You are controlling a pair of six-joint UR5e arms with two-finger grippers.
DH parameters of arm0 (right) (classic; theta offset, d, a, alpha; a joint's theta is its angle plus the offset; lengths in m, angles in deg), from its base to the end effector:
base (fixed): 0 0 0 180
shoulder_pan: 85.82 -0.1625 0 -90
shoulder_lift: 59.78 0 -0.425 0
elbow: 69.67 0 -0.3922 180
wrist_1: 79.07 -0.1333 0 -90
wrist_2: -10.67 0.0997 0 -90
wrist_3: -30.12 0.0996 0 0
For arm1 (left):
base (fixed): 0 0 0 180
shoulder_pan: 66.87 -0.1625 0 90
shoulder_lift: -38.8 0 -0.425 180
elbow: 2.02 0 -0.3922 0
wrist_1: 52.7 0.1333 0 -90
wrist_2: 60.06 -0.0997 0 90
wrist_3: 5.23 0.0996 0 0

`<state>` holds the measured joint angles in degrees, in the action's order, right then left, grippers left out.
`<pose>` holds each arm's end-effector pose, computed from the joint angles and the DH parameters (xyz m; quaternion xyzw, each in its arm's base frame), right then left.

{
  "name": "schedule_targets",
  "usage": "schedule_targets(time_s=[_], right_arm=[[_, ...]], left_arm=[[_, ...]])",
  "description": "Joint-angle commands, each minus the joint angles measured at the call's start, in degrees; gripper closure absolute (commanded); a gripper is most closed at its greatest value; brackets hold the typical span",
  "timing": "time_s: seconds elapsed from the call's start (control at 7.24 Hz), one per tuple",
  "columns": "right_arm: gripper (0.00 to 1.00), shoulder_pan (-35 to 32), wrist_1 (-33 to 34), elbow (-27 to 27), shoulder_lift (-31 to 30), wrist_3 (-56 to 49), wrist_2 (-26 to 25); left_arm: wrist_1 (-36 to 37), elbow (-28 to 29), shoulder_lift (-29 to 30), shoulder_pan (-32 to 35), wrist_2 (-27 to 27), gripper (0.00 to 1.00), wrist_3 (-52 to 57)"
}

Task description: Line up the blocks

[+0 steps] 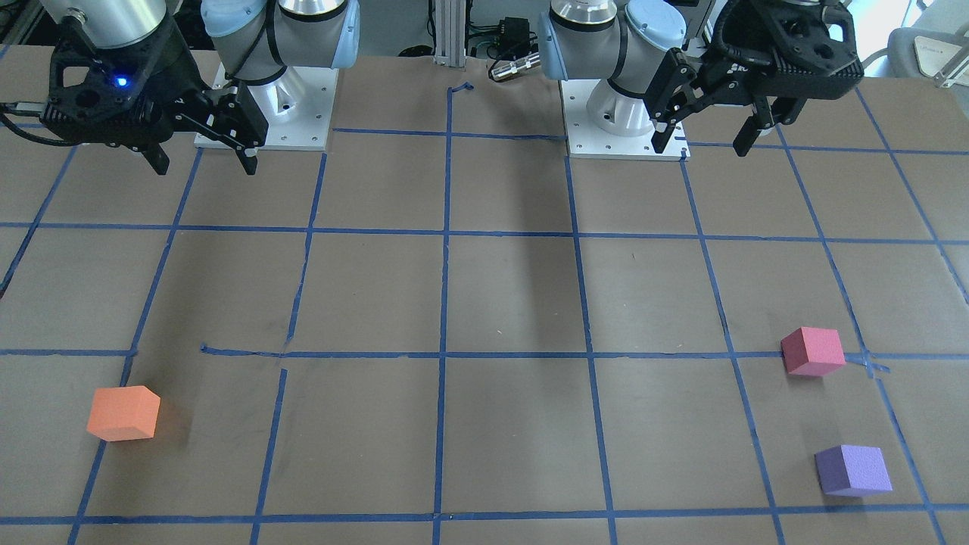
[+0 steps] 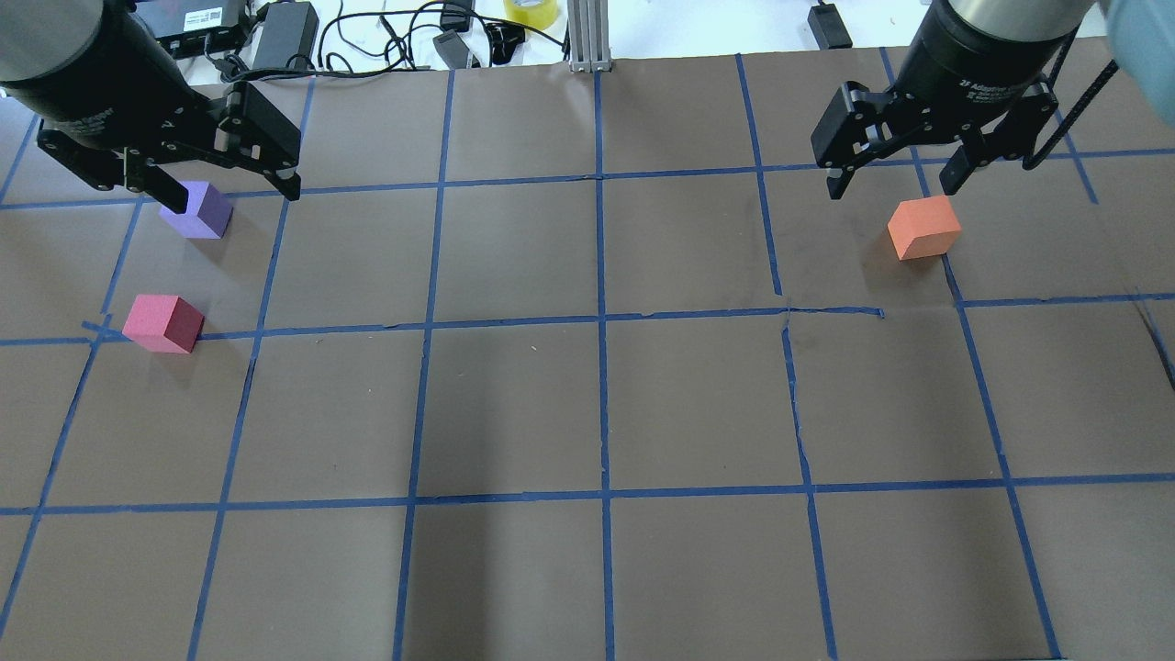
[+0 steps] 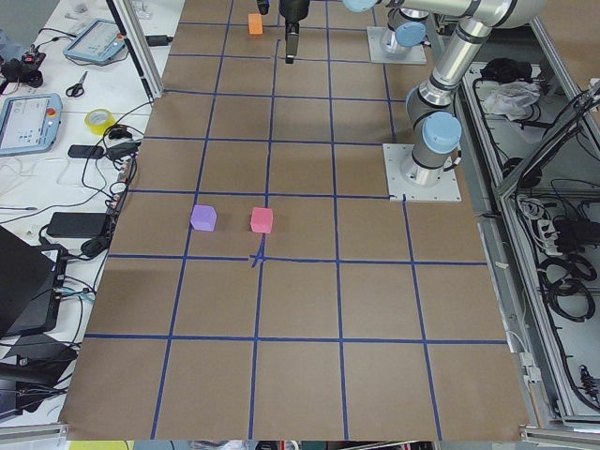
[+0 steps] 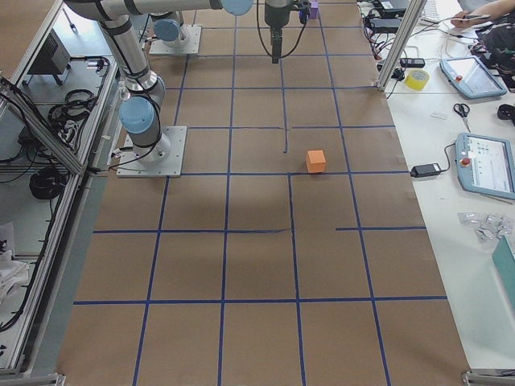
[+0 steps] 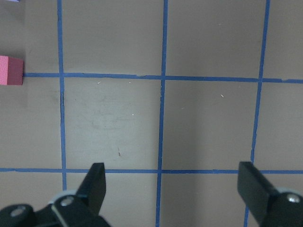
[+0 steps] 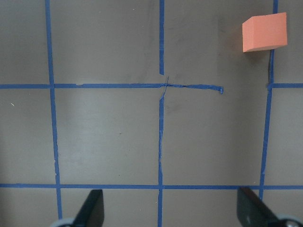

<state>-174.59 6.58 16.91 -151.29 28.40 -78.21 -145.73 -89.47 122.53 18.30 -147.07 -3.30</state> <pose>0.1249 -0.4830 0.5225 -0.0043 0.9999 -0.0053 0.0096 -0.1001 -0.4604 0.5562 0.0239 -0.9981 0.0519 0.0230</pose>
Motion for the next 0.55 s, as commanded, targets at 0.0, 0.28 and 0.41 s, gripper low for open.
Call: schedule_targets(time_s=[0.0, 0.28, 0.41], right_arm=[[0.0, 0.0, 0.04, 0.0, 0.02, 0.05, -0.24], [0.0, 0.0, 0.04, 0.0, 0.02, 0.05, 0.2], [0.0, 0.0, 0.04, 0.0, 0.11, 0.05, 0.2]], left_arm=[[0.04, 0.0, 0.11, 0.0, 0.0, 0.0, 0.0], [0.04, 0.0, 0.11, 0.18, 0.0, 0.0, 0.0], [0.04, 0.0, 0.11, 0.18, 0.0, 0.0, -0.09]])
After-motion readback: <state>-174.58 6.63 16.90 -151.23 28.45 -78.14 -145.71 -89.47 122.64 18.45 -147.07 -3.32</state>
